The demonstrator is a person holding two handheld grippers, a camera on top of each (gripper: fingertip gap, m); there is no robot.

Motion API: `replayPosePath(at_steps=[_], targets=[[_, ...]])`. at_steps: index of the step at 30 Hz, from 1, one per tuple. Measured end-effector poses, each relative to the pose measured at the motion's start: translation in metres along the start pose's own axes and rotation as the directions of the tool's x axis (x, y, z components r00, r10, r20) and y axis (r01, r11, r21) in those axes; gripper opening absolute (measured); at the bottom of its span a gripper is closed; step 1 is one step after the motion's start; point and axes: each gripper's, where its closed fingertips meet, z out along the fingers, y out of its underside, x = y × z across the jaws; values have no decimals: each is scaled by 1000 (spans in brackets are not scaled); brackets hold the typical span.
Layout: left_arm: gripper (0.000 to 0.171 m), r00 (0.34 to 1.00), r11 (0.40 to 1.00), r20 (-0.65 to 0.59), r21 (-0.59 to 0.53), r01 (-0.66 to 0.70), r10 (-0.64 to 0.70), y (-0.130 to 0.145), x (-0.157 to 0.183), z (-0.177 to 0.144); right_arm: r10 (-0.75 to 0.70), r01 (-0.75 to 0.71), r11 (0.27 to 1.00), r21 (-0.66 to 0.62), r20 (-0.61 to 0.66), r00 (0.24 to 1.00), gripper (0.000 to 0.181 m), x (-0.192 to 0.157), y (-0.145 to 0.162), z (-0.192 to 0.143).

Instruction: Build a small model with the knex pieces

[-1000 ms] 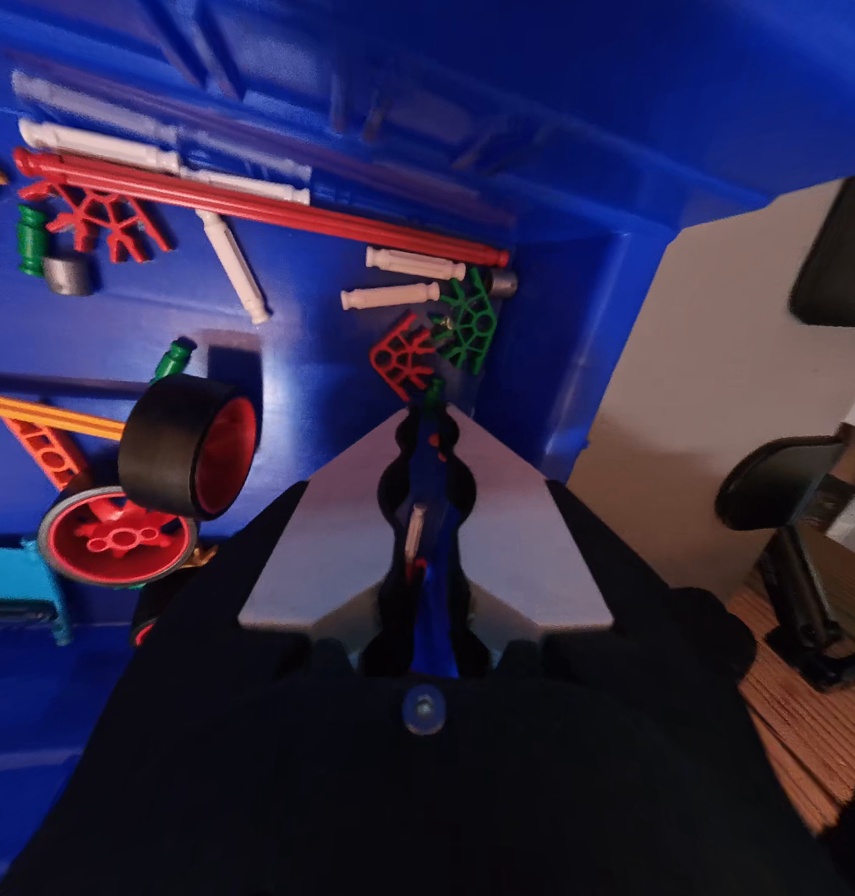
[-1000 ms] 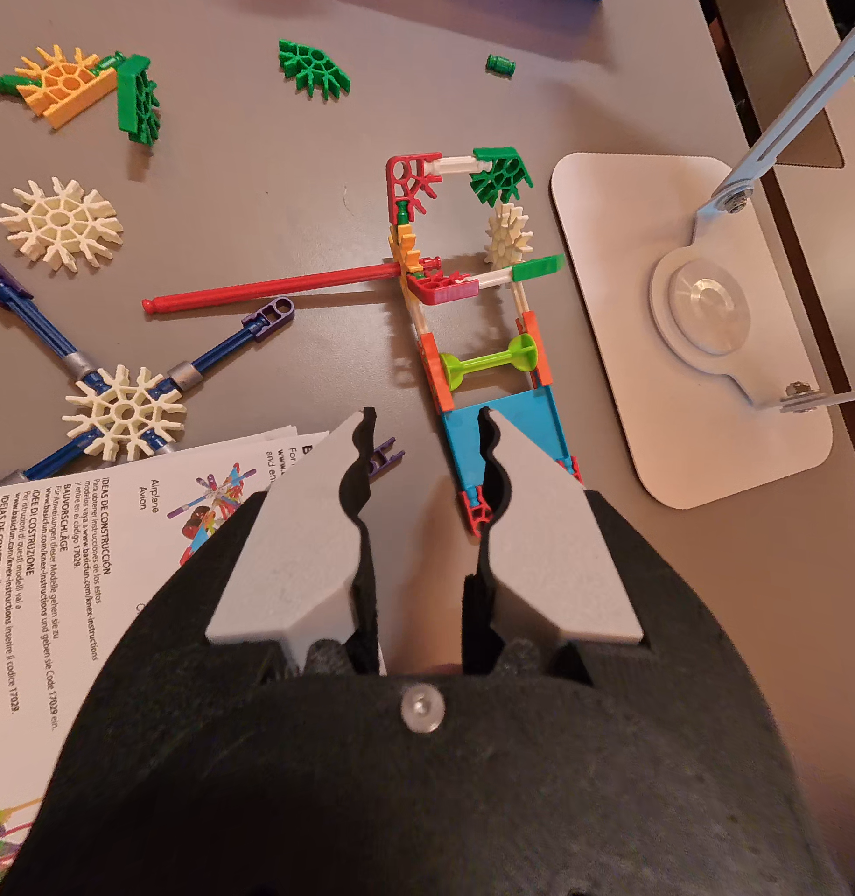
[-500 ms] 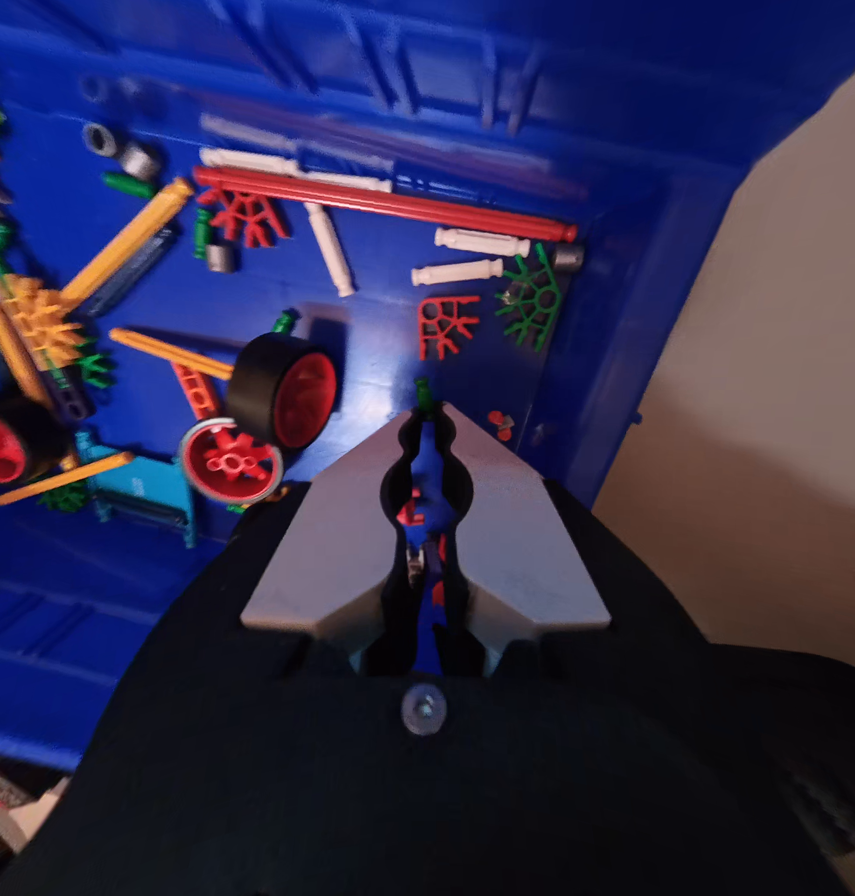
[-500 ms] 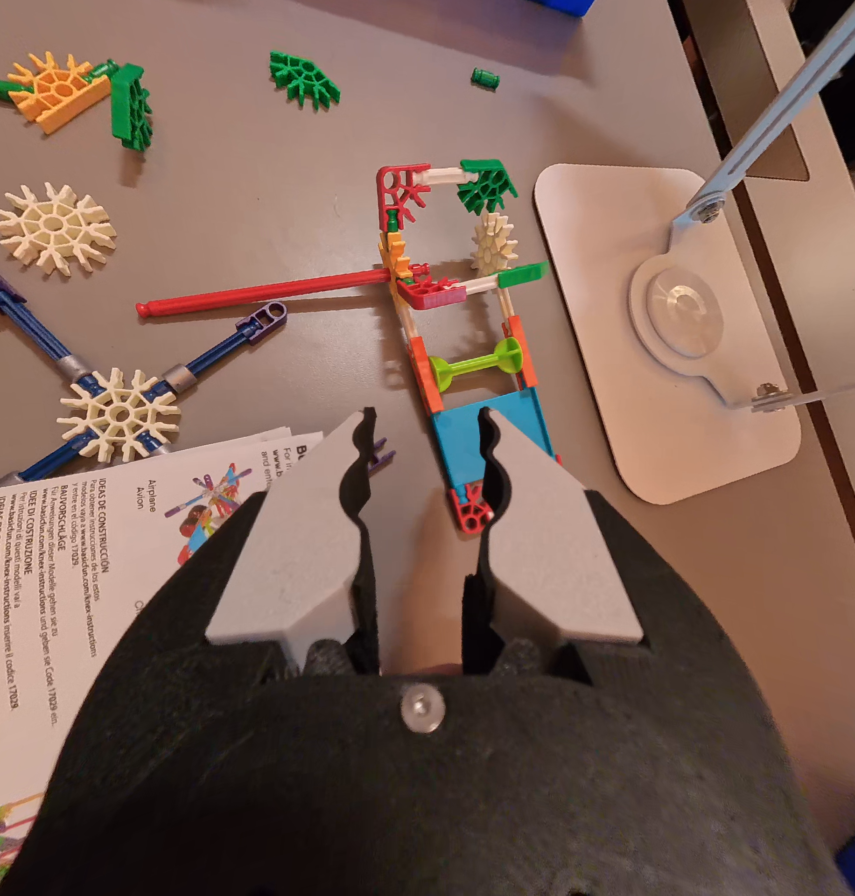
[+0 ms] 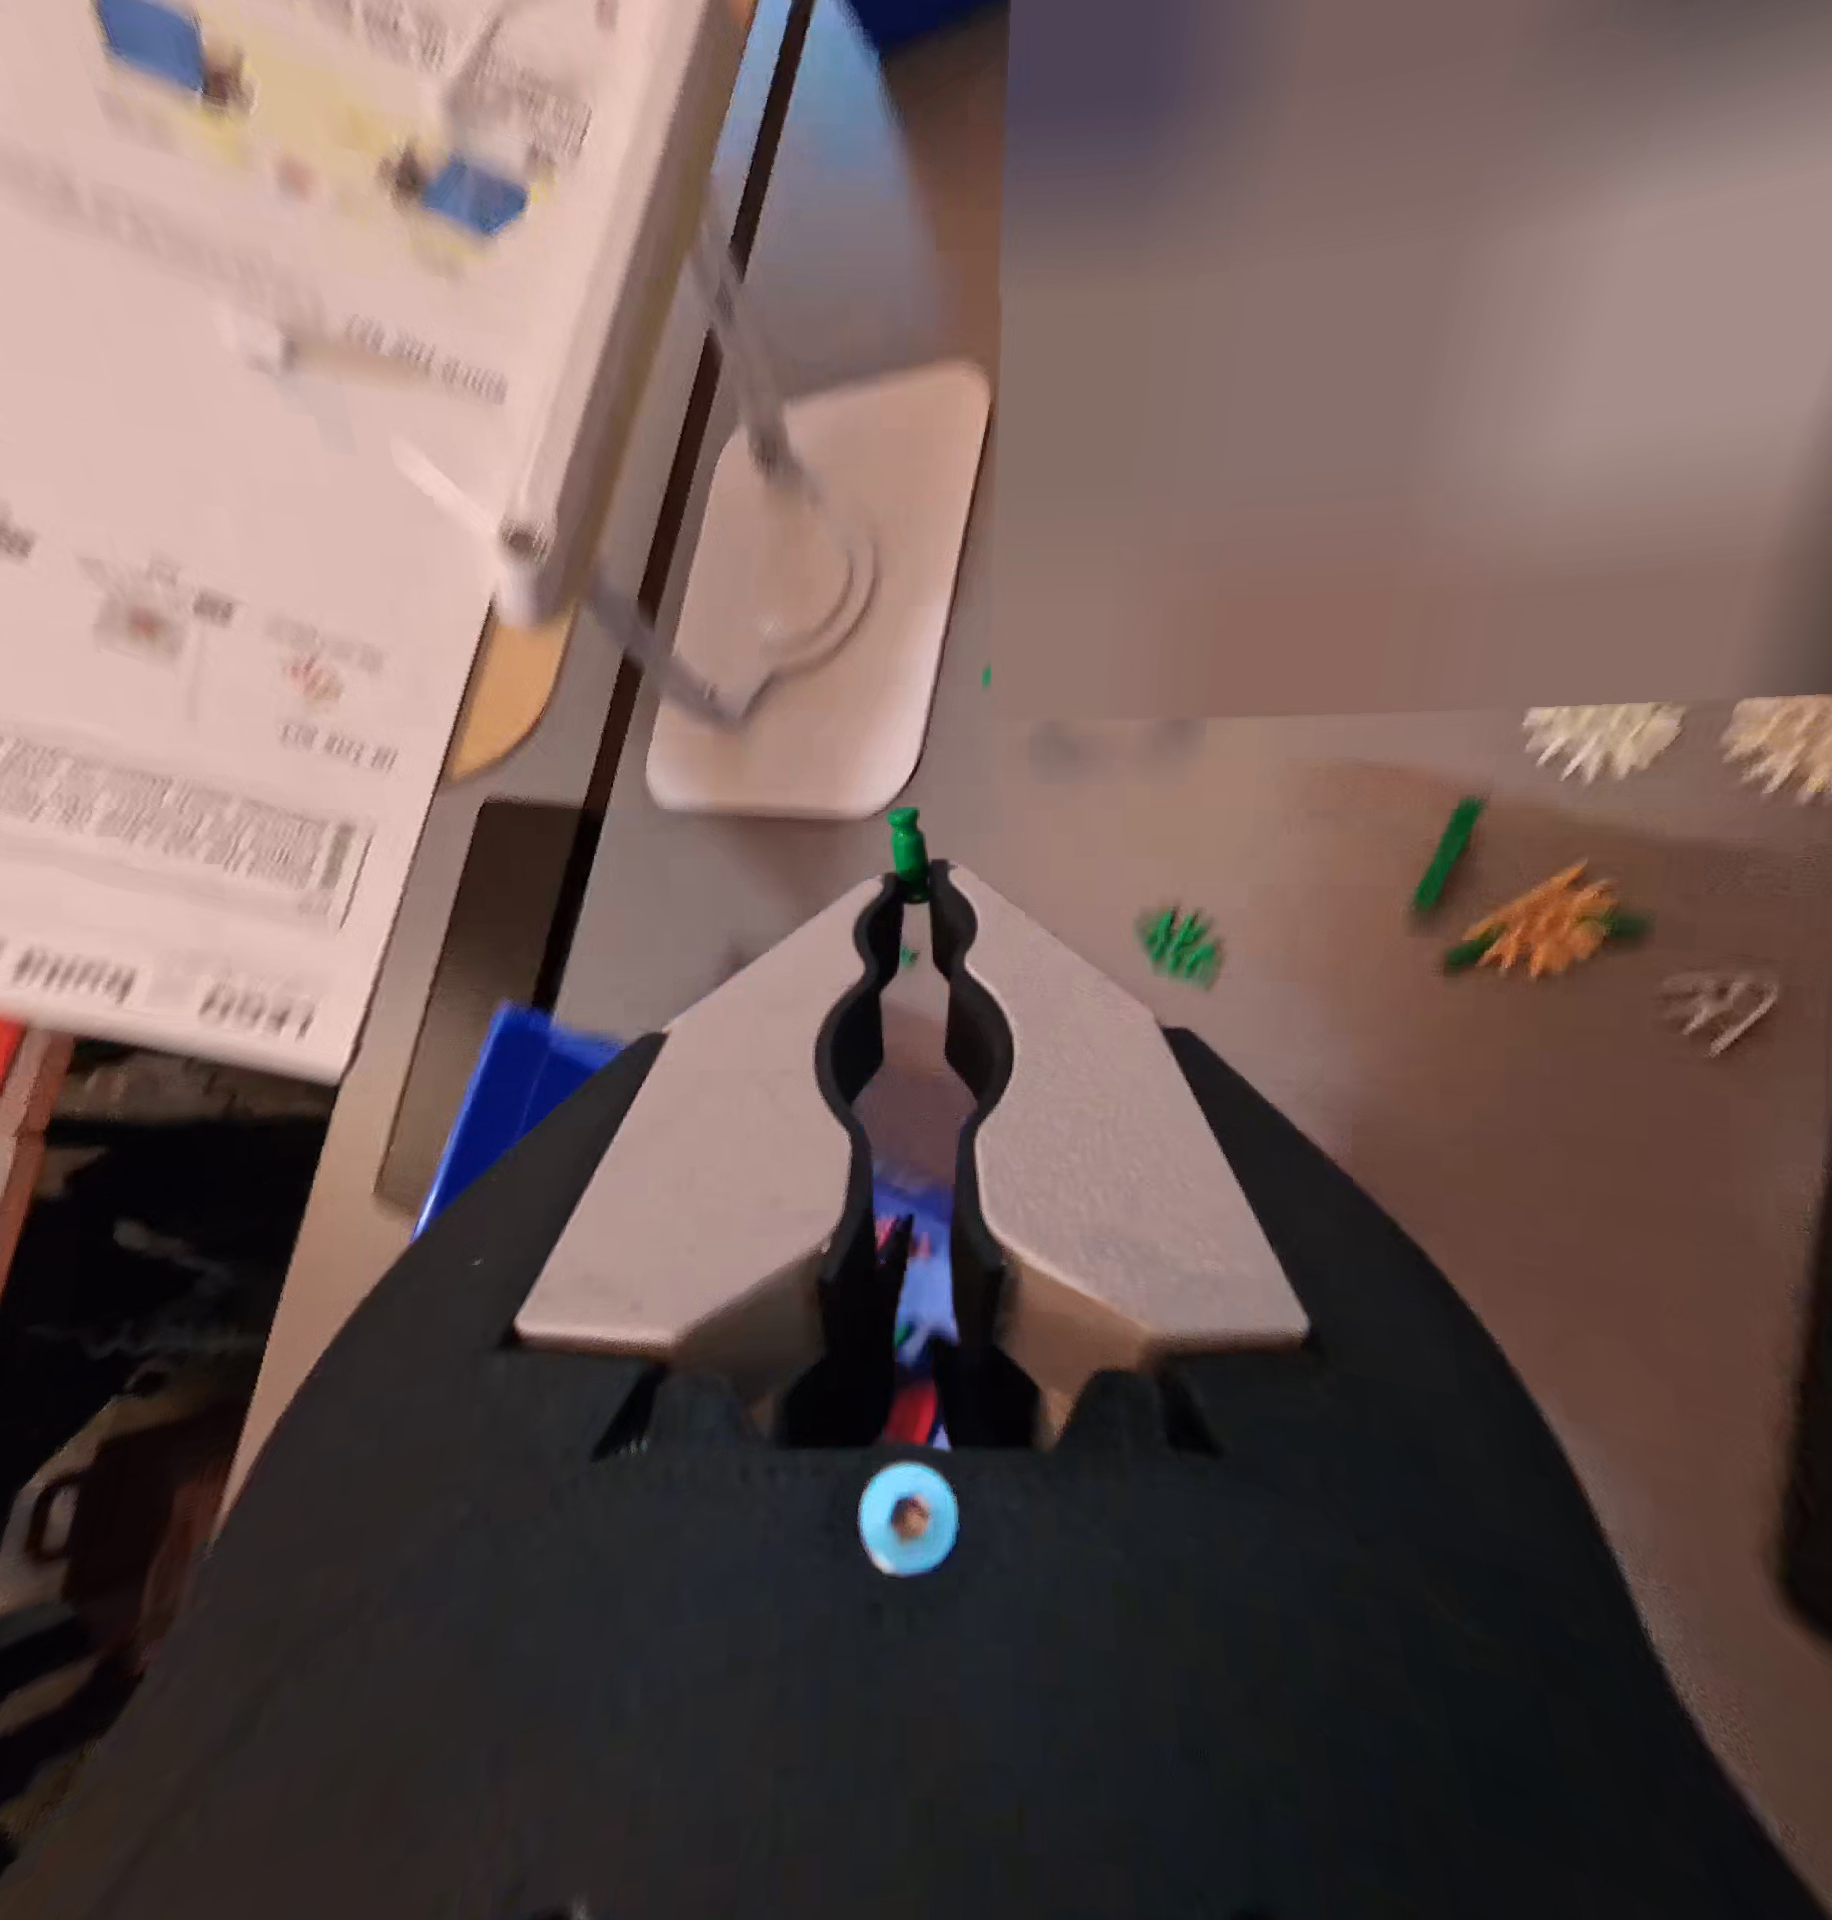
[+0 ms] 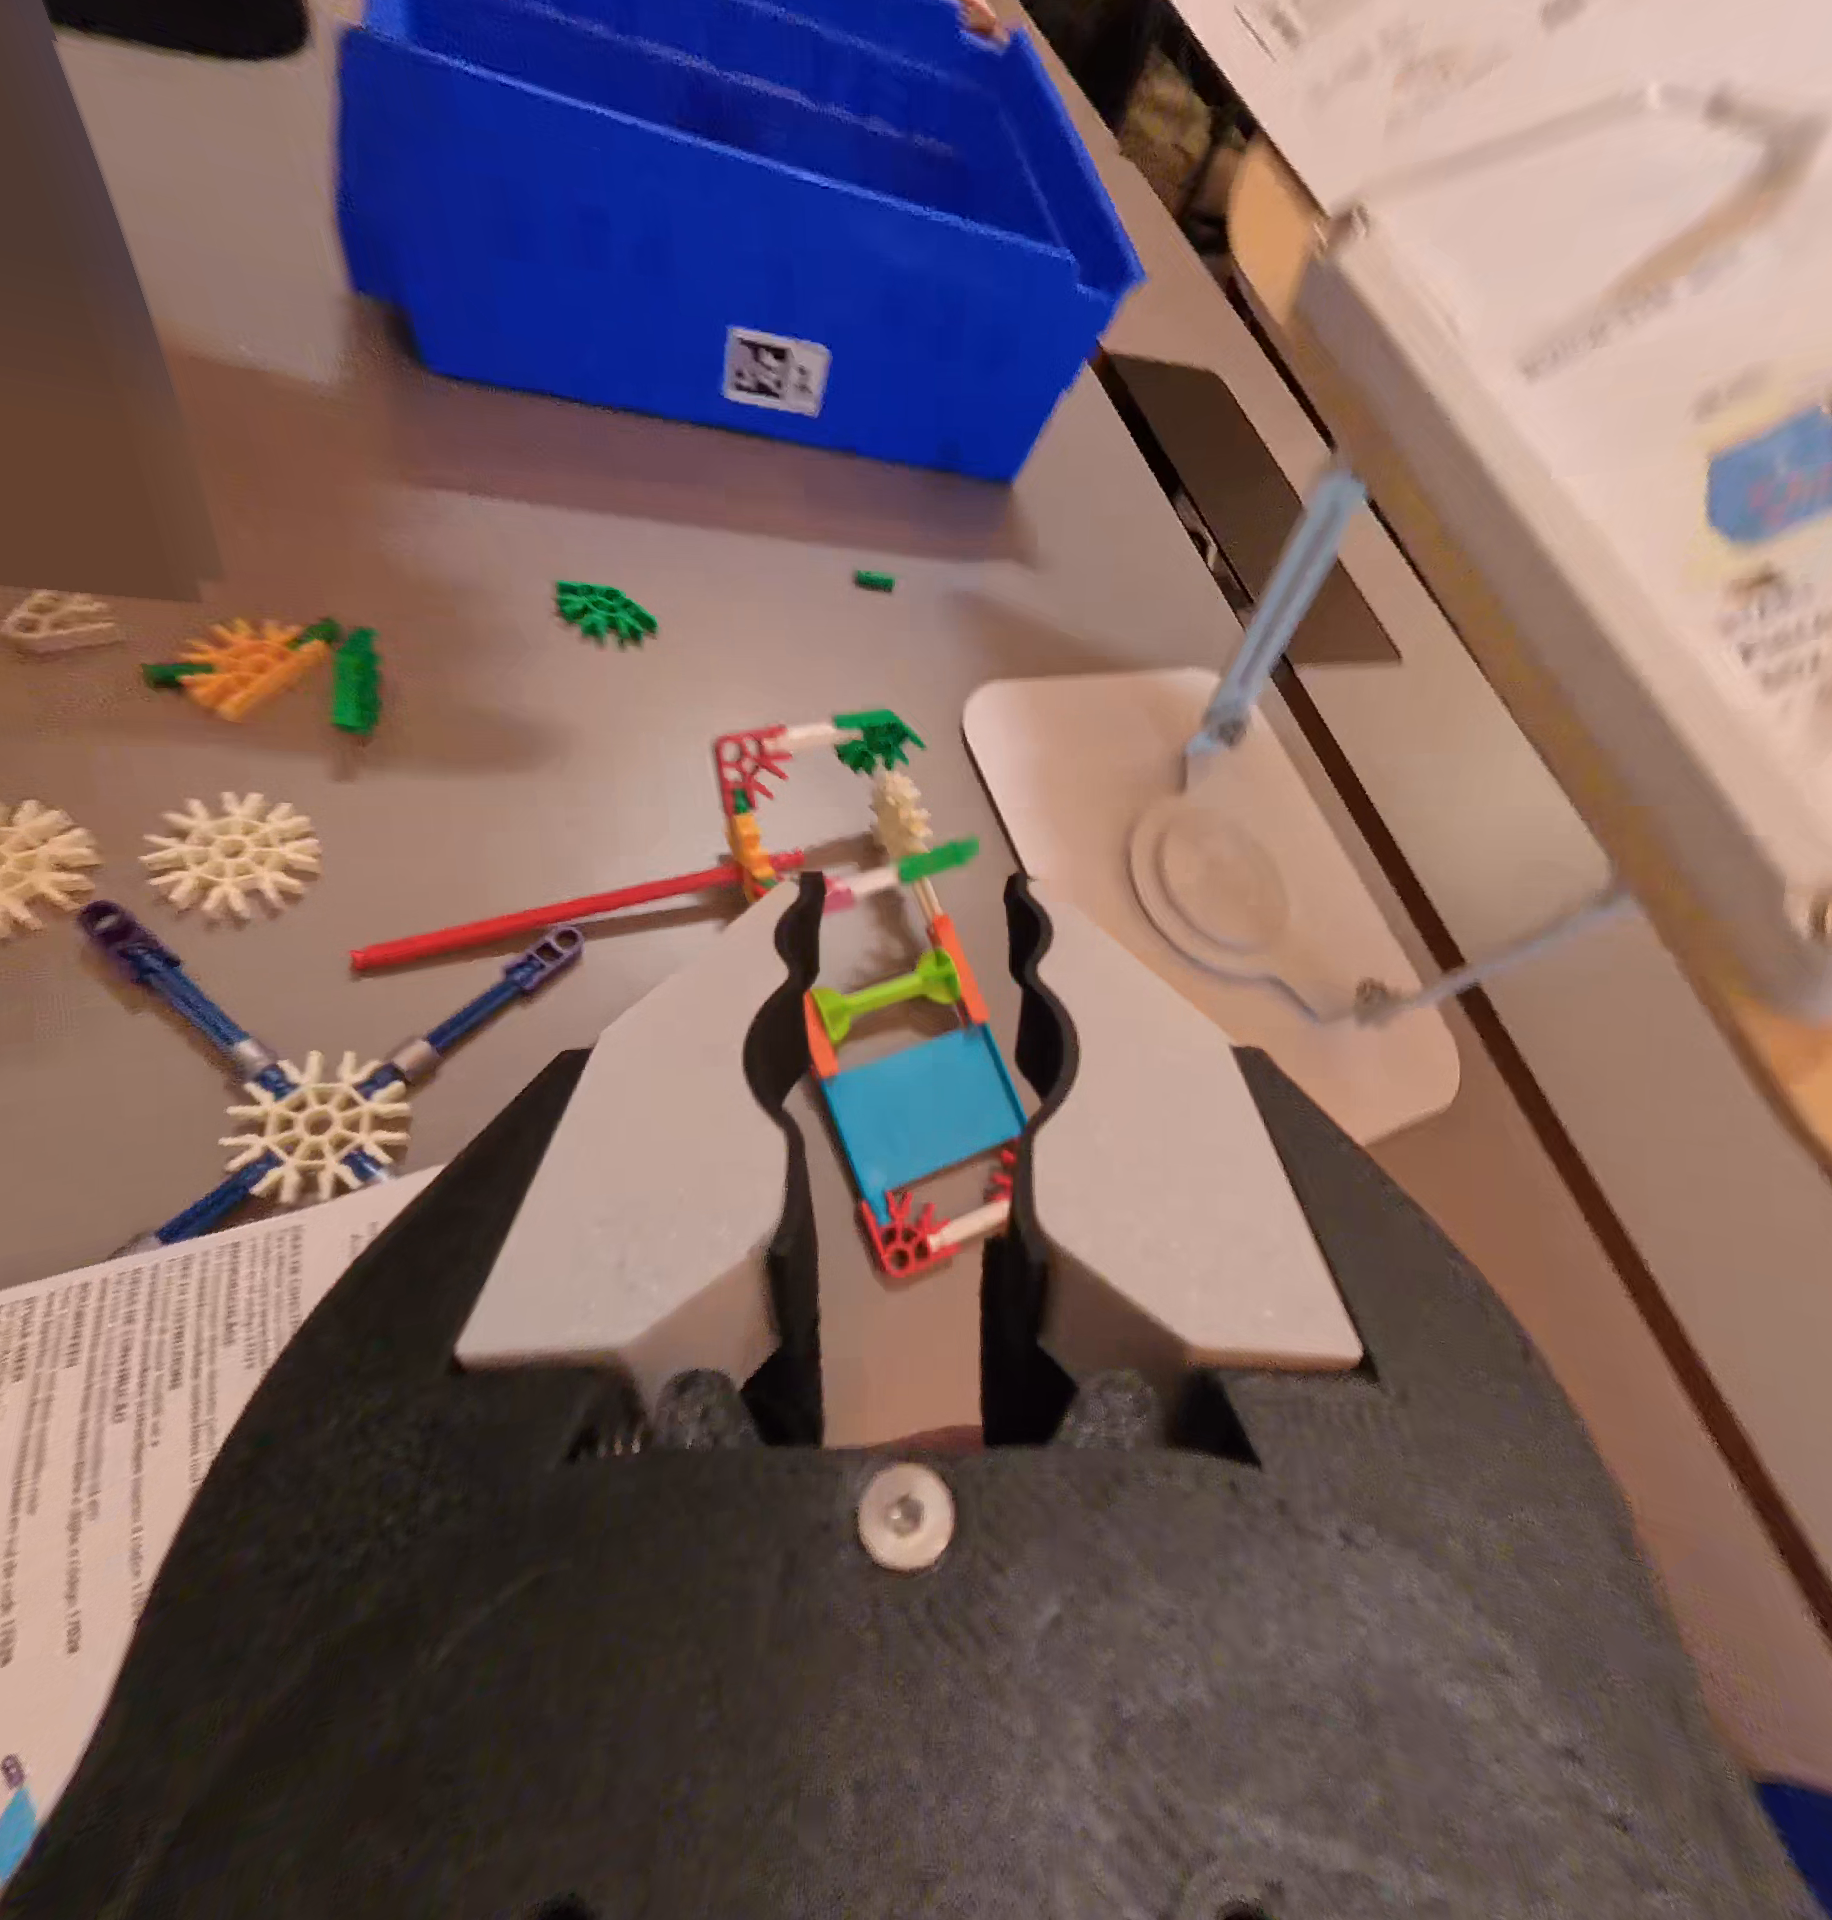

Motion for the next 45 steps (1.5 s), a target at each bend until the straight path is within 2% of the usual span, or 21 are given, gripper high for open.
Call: replayPosePath(at_steps=[4, 9, 10, 13, 21, 33, 38, 45], targets=[[3, 999, 991, -13, 128, 33, -32, -54, 26, 38, -107, 107, 994, 2, 80, 991, 33, -14, -28, 6], [2, 993, 973, 109, 230, 16, -42, -99, 31, 71, -93, 78, 992, 96, 160, 983, 33, -4, -65, 9], [2, 992, 975, 115, 219, 16, -42, -100, 35, 79, -99, 82, 991, 110, 160, 982, 32, 1, -68, 10], [2, 968, 978, 252, 205, -40, -13, -102, 26, 94, -112, 93, 988, 122, 165, 980, 31, 9, -66, 16], [3, 947, 946, 295, 322, 25, -126, -102, 31, 122, -63, 30, 989, 145, 227, 972, 29, 6, -43, 25], [3, 944, 907, 258, 412, 87, -207, -90, 28, 138, 50, -111, 980, 164, 338, 940, 24, -1, -33, 38], [3, 946, 875, 174, 453, 171, -275, -87, 29, 143, 60, -124, 978, 166, 345, 937, 23, 2, -31, 38], [3, 947, 872, 170, 459, 170, -274, -85, 28, 145, 114, -198, 963, 185, 385, 916, 23, 4, -33, 37]])
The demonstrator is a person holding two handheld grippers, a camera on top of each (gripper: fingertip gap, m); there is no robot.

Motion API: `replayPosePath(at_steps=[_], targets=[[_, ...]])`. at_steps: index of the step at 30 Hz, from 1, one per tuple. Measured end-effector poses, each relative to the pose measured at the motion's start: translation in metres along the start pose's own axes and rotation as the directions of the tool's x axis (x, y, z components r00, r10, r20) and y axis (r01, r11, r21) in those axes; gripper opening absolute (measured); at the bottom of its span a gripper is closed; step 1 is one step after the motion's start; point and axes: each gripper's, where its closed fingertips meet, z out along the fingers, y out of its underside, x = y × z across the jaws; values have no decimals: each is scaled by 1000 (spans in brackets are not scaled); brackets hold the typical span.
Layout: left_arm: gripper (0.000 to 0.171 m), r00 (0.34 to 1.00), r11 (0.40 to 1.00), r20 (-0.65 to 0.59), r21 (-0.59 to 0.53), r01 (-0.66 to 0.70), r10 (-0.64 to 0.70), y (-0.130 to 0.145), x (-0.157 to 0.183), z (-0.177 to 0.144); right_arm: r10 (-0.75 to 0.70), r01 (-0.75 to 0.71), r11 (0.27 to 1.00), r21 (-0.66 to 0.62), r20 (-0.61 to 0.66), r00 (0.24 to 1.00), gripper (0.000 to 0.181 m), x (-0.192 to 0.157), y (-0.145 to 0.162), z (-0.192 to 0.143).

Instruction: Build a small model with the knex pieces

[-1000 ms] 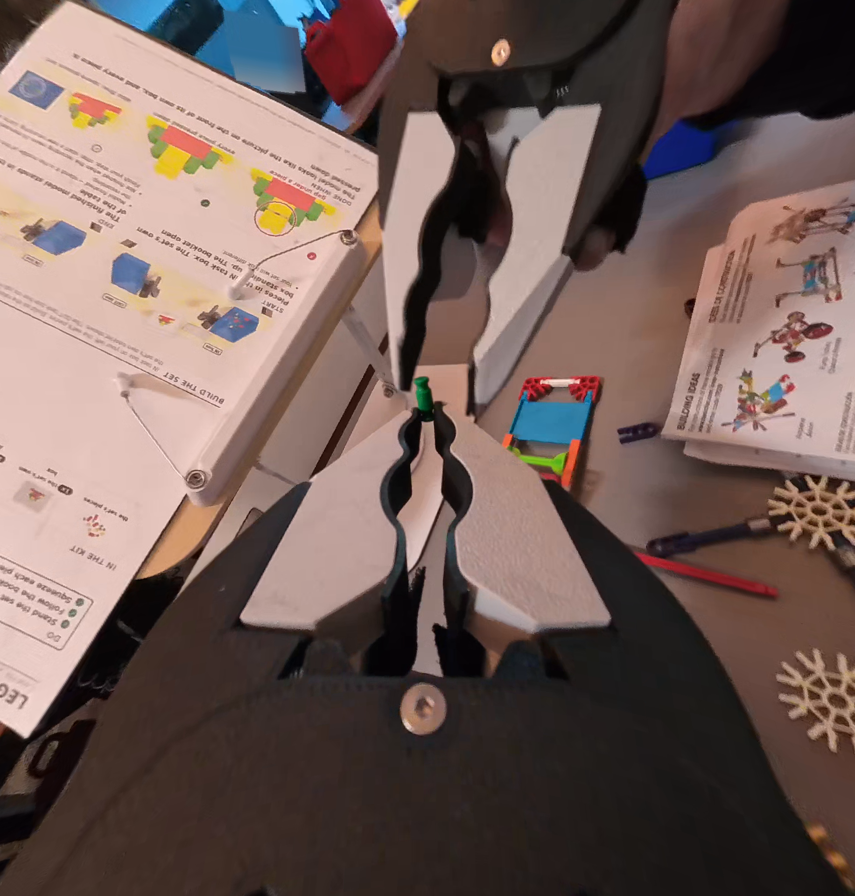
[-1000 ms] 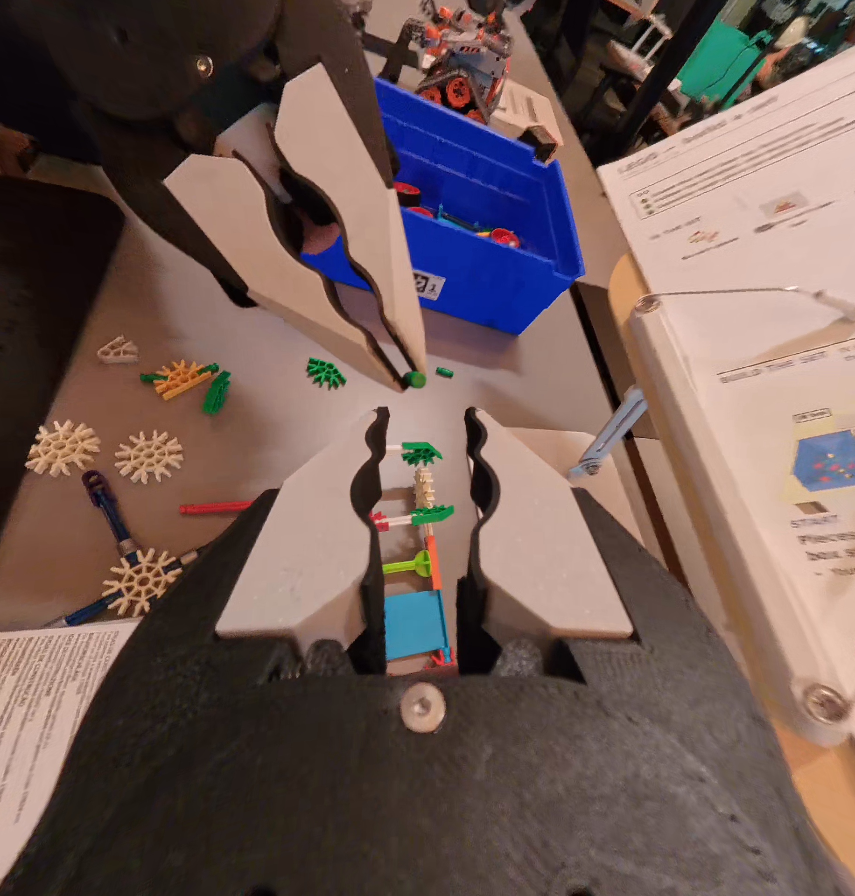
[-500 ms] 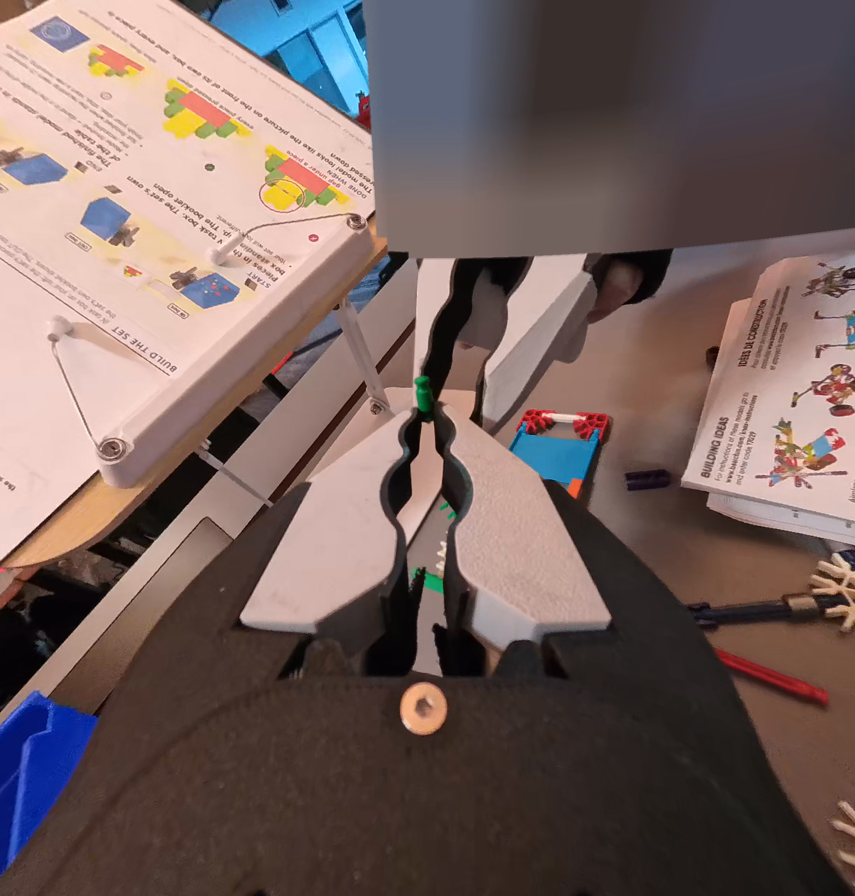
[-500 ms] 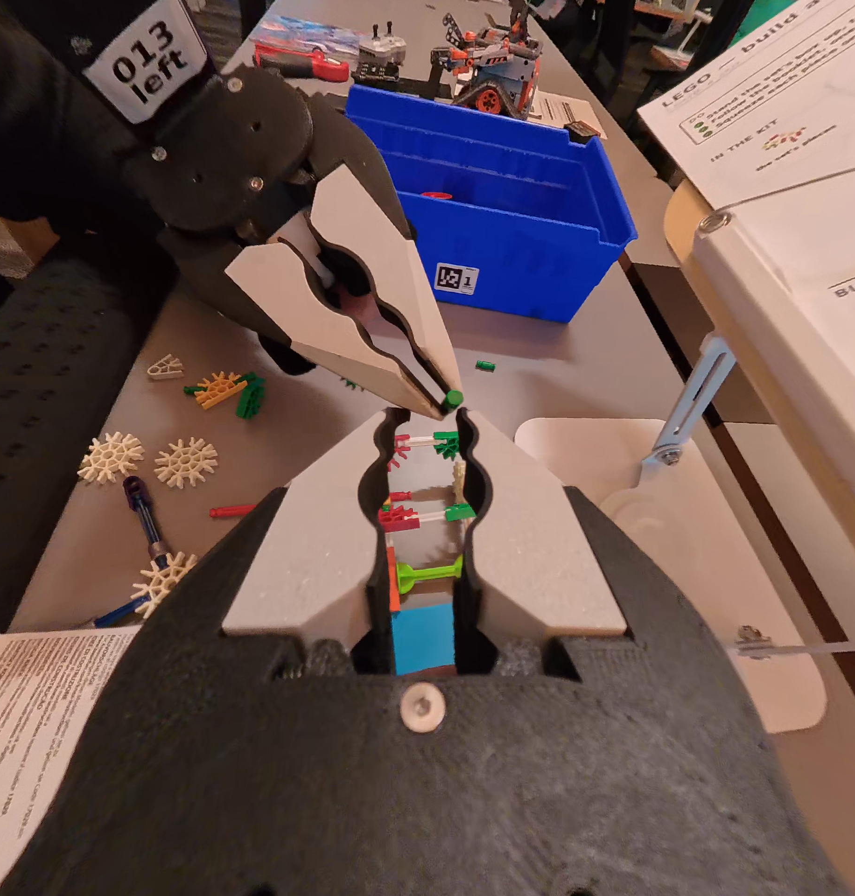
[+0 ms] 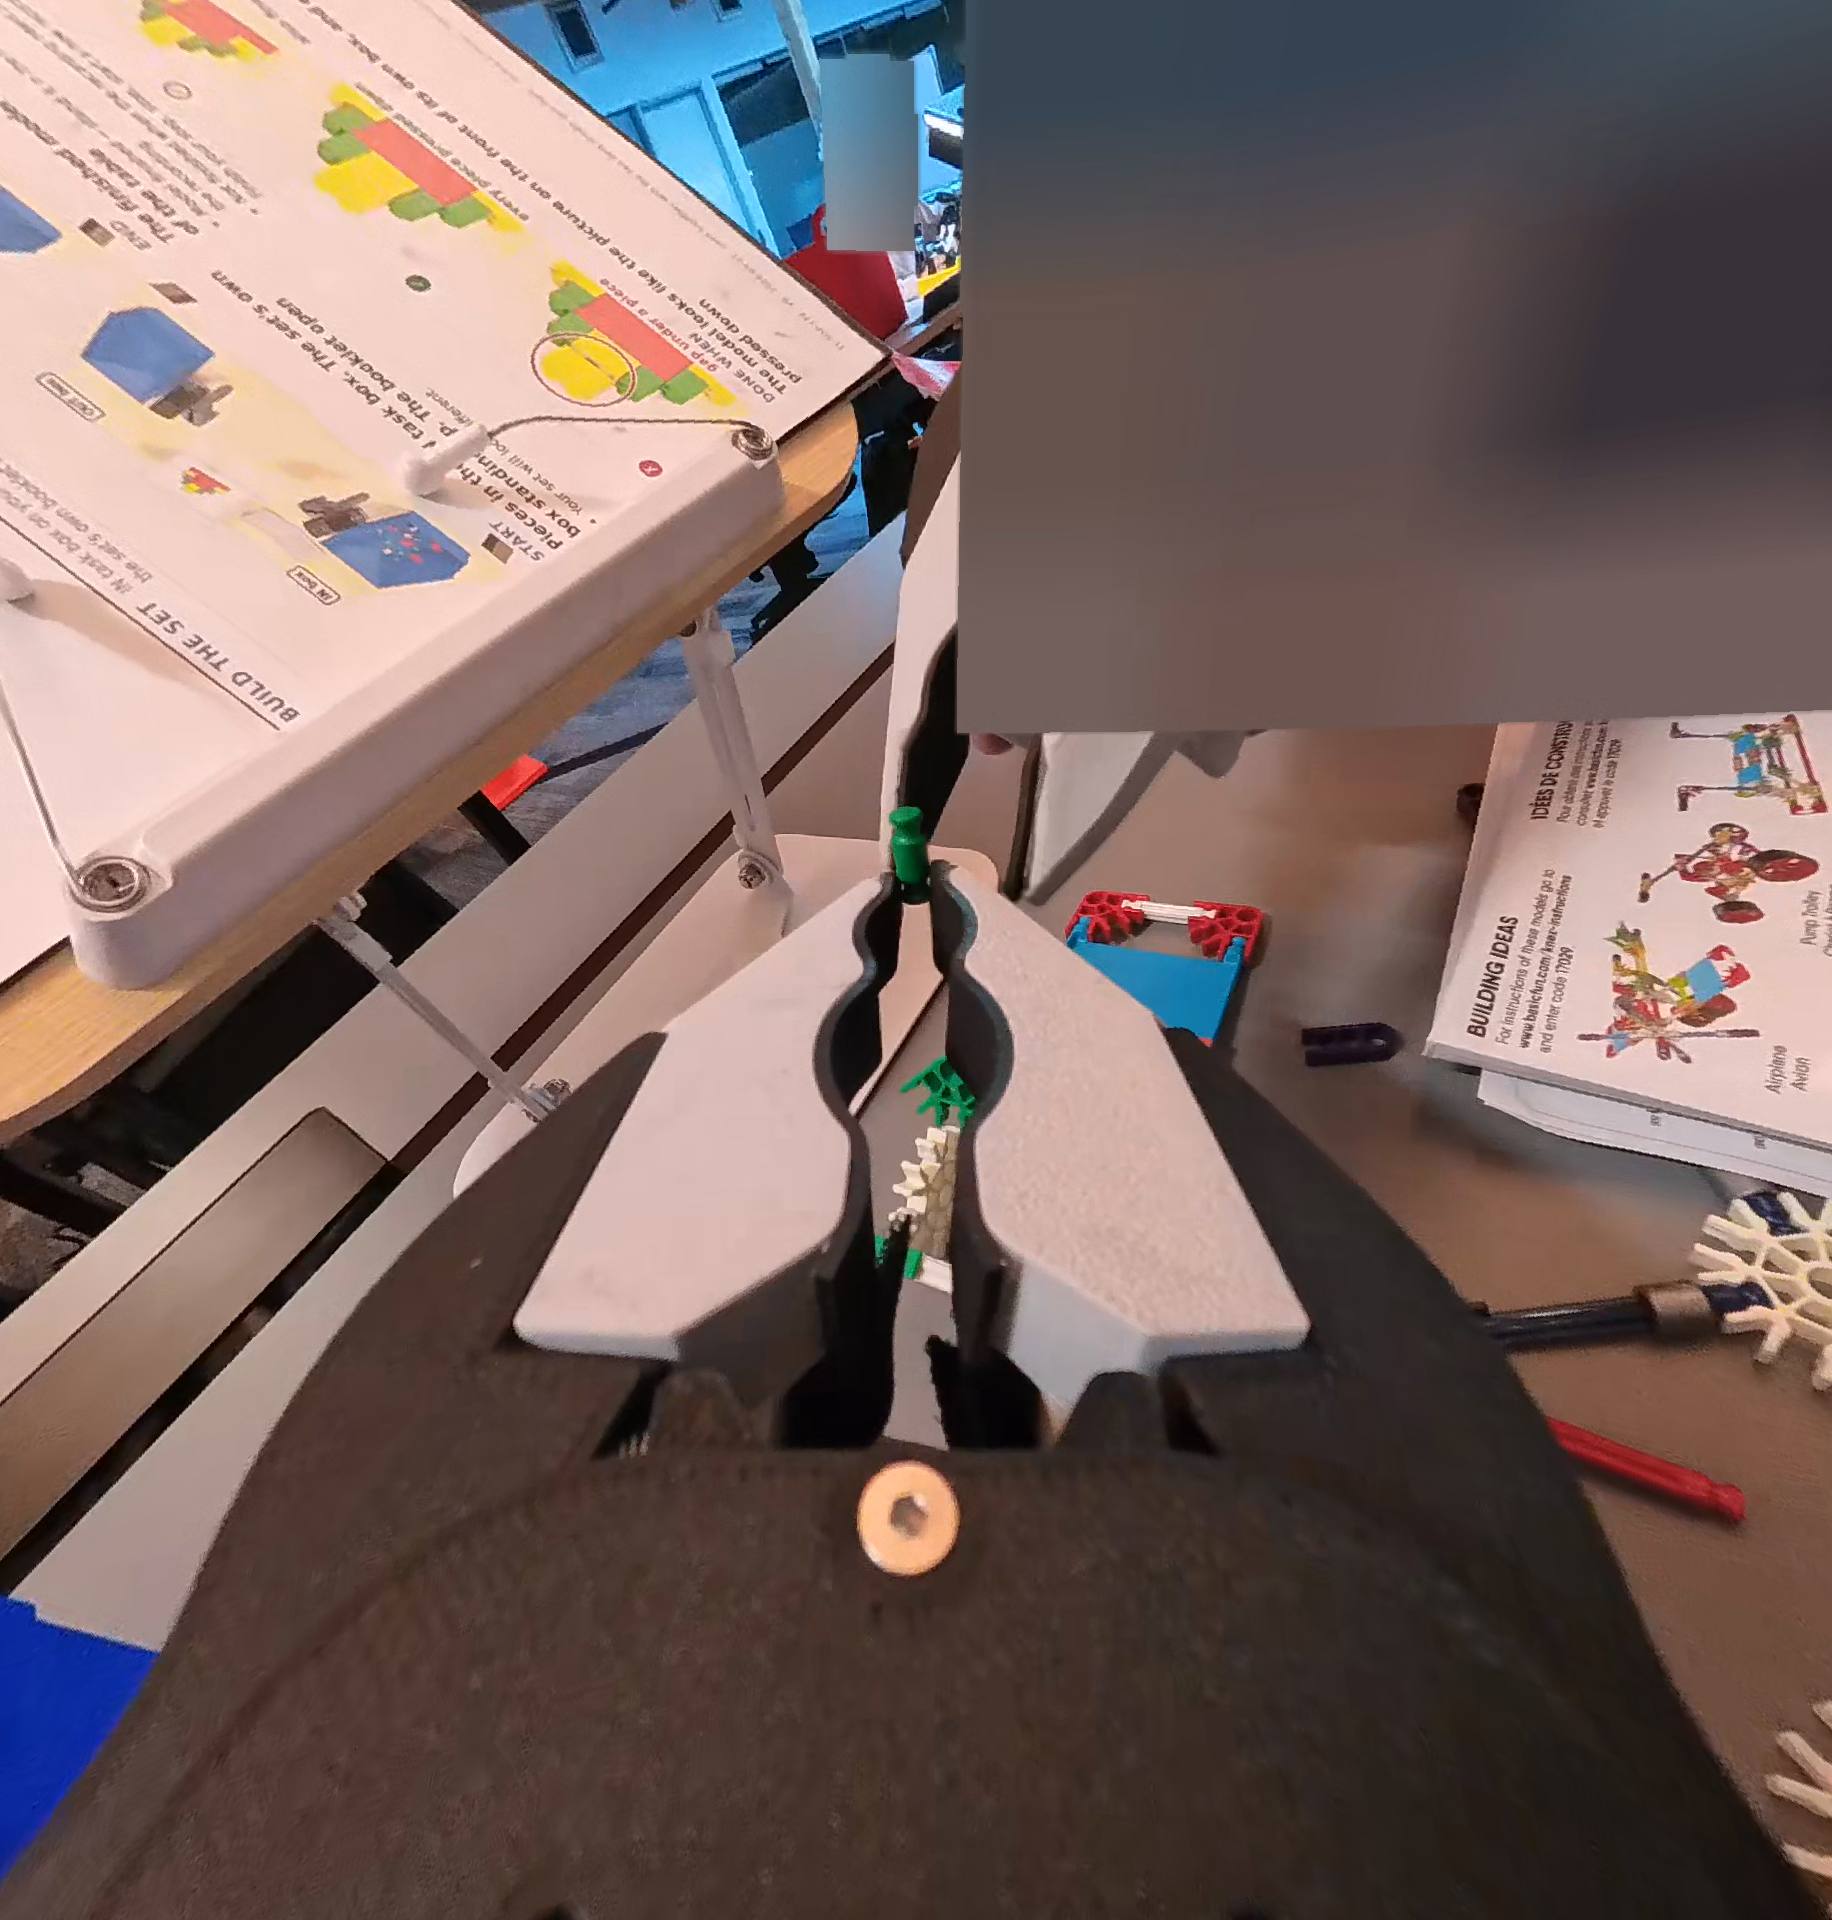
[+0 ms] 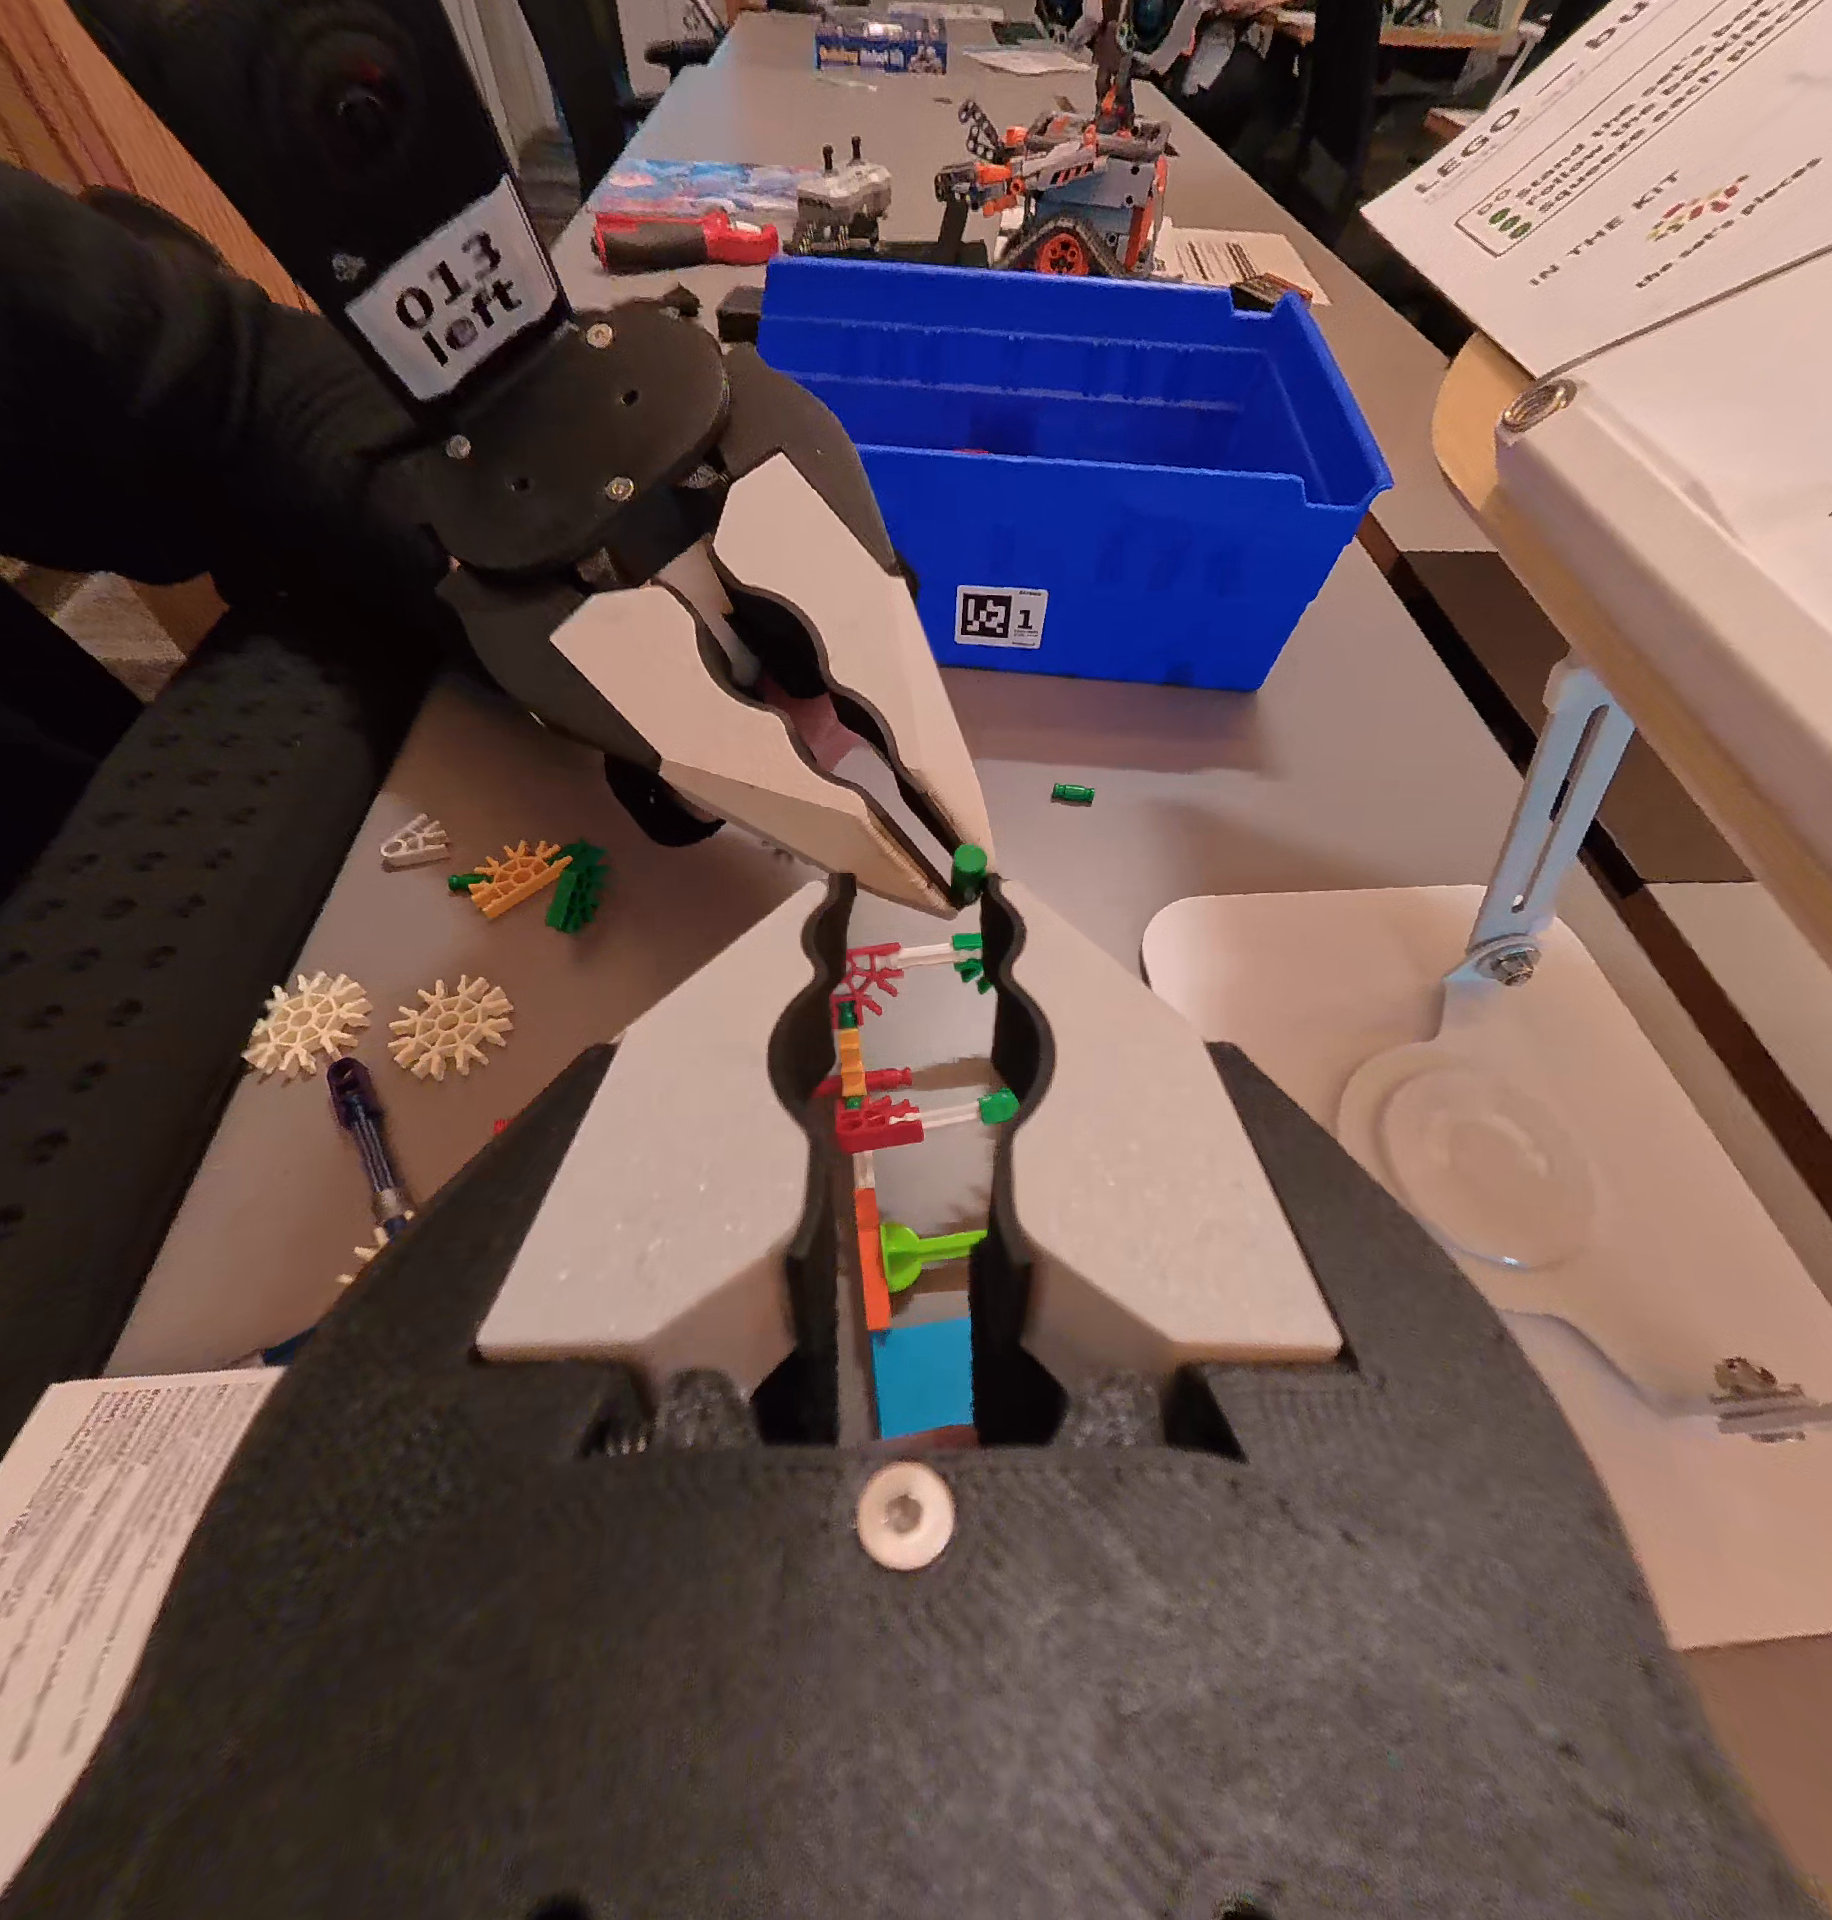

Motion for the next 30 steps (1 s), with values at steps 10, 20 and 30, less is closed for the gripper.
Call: replayPosePath(at_steps=[10, 20, 30], targets=[[3, 1000, 1000, -14, -15, -3, 3, 9, 0, 3, 44, -44, 999, 19, -31, 999, 14, 9, 1, 1], [2, 997, 998, -34, -19, 65, -65, 18, -5, 5, 83, -82, 996, 31, -51, 995, 15, 17, 4, 4], [2, 999, 1000, -38, -18, -8, 8, 21, -2, 6, 109, -106, 993, 42, -56, 992, 3, 19, 7, 11]])
